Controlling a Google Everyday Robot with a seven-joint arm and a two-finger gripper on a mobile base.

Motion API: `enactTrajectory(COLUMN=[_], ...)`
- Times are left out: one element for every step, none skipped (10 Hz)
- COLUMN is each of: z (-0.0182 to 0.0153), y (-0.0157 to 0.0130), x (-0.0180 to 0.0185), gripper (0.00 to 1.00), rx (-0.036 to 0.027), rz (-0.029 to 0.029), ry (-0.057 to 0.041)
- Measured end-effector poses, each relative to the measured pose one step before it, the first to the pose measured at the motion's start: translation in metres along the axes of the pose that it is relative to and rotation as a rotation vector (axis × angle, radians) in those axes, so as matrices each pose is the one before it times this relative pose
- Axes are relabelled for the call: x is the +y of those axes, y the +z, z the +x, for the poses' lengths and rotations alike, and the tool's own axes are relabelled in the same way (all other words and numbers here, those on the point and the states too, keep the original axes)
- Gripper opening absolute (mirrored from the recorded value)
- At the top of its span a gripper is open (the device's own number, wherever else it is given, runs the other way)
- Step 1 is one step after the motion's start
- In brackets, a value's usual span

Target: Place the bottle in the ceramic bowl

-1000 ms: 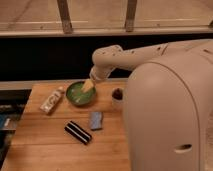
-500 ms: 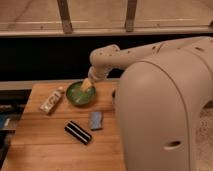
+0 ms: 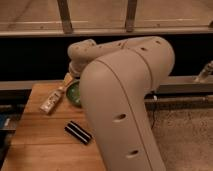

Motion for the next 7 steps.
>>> enactTrajectory(z=[-0.02127, -0.01130, -0.00513, 0.00051, 0.00063, -0.00047, 0.00006], y=[0.01225, 0.00574, 0.00317, -0.00091, 0.00008, 0.00015, 0.00117], x=[0.01381, 0.00926, 0.00246, -0.00165, -0.00072, 0.00075, 0.00129], gripper=[0.80, 0.80, 0.80, 0.80, 0.80, 0.80, 0.80], rx=[-0.00385, -0.00358, -0.00074, -0.00093, 0.00061, -0.00017, 0.00282], rz=[-0.01897, -0.01094, -0.00357, 0.00097, 0.00045, -0.00051, -0.00310], ry=[-0.02307, -0.01324, -0.00539, 0.00241, 0.00093, -0.00102, -0.00348])
